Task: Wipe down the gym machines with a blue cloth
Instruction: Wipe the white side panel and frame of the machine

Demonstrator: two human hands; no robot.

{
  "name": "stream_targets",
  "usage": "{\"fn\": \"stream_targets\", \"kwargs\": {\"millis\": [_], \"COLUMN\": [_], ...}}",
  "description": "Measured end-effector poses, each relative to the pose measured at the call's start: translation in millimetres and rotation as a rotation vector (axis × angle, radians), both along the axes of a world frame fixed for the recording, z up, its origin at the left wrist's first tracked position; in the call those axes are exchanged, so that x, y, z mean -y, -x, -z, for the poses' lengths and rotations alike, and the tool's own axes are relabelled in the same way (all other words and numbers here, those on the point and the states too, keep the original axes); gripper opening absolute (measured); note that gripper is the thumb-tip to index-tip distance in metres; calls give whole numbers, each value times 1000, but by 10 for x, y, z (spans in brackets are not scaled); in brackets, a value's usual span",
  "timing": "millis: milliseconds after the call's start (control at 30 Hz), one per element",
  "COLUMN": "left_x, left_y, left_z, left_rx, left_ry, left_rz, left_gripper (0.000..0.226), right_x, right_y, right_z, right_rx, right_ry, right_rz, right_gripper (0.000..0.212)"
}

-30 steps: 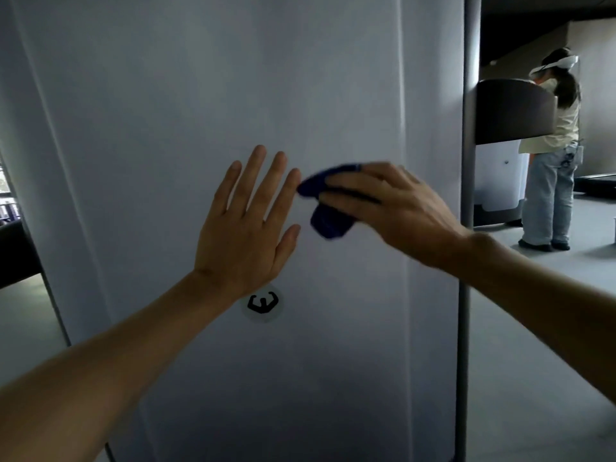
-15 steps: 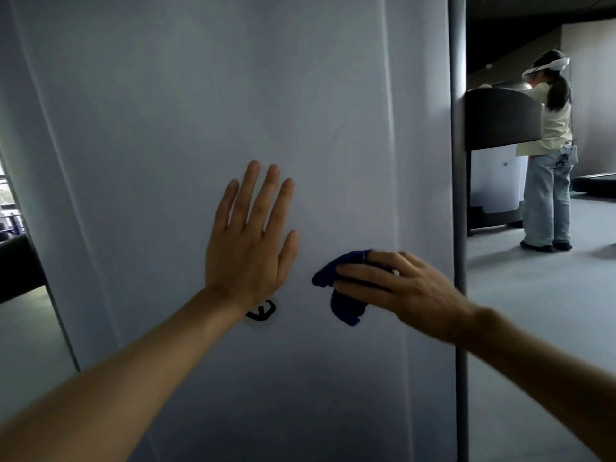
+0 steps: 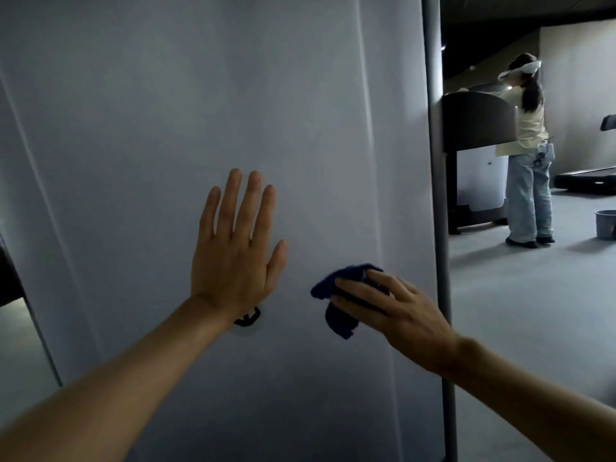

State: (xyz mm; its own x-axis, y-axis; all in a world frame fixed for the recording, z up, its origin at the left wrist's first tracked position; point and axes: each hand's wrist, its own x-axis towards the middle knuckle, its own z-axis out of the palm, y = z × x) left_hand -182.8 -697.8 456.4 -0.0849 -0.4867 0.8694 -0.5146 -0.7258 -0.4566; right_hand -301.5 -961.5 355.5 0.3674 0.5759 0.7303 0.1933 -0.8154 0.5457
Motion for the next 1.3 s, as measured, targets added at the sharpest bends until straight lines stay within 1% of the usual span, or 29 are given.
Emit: {"fn": "stream_targets", "kwargs": {"millis": [67, 100, 133, 200, 233, 267, 300, 333, 400, 533, 600, 633, 700, 833, 900, 933, 967, 1000, 1033, 1100, 1133, 1200, 1233, 1267, 1300], "left_x": [0, 4, 7, 4, 1, 1, 7, 10, 10, -47, -143, -206, -353, -595, -653, -666, -671, -669, -659, -631, -620, -605, -608, -616, -630], "left_y": [3, 7, 9, -6, -14, -19, -20, -20, -17, 23, 46, 56, 61, -4, -30, -41, -47, -53, -55, -54, -51, -37, -28, -20, -12], "left_z": [3, -2, -7, -8, -6, -6, -4, -2, 2, -45, -48, -41, -23, -10, -5, -4, 0, 4, 12, 35, 48, 71, 77, 78, 70], "left_rx": [-1, -2, -1, 9, 15, 19, 21, 19, 12, -11, -32, -41, -46, -53, -46, -36, -29, -25, -24, -33, -42, -62, -68, -73, -76], "left_ry": [-6, -5, -2, 0, -2, -4, -5, -6, -5, -31, -84, -106, -109, -75, -96, -111, -122, -127, -126, -113, -106, -93, -90, -92, -97], "left_rz": [-4, -9, -16, -31, -36, -35, -32, -29, -23, 27, 73, 83, 59, -27, -30, -30, -31, -35, -44, -59, -62, -59, -56, -54, -52], "left_gripper": [70, 70, 70, 71, 71, 72, 72, 72, 71, 66, 61, 59, 57, 57, 57, 58, 59, 60, 61, 63, 63, 63, 63, 62, 62], "right_x": [83, 115, 133, 171, 185, 176, 164, 136, 71, -266, -488, -608, -914, -1648, -1653, -1527, -1352, -1151, -961, -712, -699, -903, -1076, -1261, -1458], "right_y": [55, 30, -14, -97, -137, -166, -195, -213, -231, -169, -113, -117, -207, -490, -526, -506, -475, -428, -367, -244, -218, -244, -283, -331, -393], "right_z": [-133, -322, -561, -1089, -1320, -1484, -1554, -1537, -1246, -133, 233, 317, 315, 92, 65, 73, 115, 187, 277, 399, 400, 308, 242, 193, 156], "right_rx": [-58, -49, 8, 166, 213, 239, 255, 272, 293, 245, 216, 210, 205, 174, 179, 191, 212, 235, 252, 266, 267, 309, 342, 371, 387], "right_ry": [112, 109, 56, -207, -341, -439, -494, -527, -609, -816, -904, -906, -822, -484, -336, -309, -327, -396, -512, -766, -892, -1105, -1165, -1177, -1140], "right_rz": [-2, -13, -27, -31, -31, -35, -32, -27, -22, -4, 4, 11, 1, -88, -121, -109, -83, -51, -16, 56, 66, 56, 56, 54, 44], "right_gripper": [62, 58, 54, 53, 53, 50, 48, 47, 46, 53, 57, 58, 56, 48, 39, 37, 38, 38, 41, 58, 61, 58, 58, 59, 60]}}
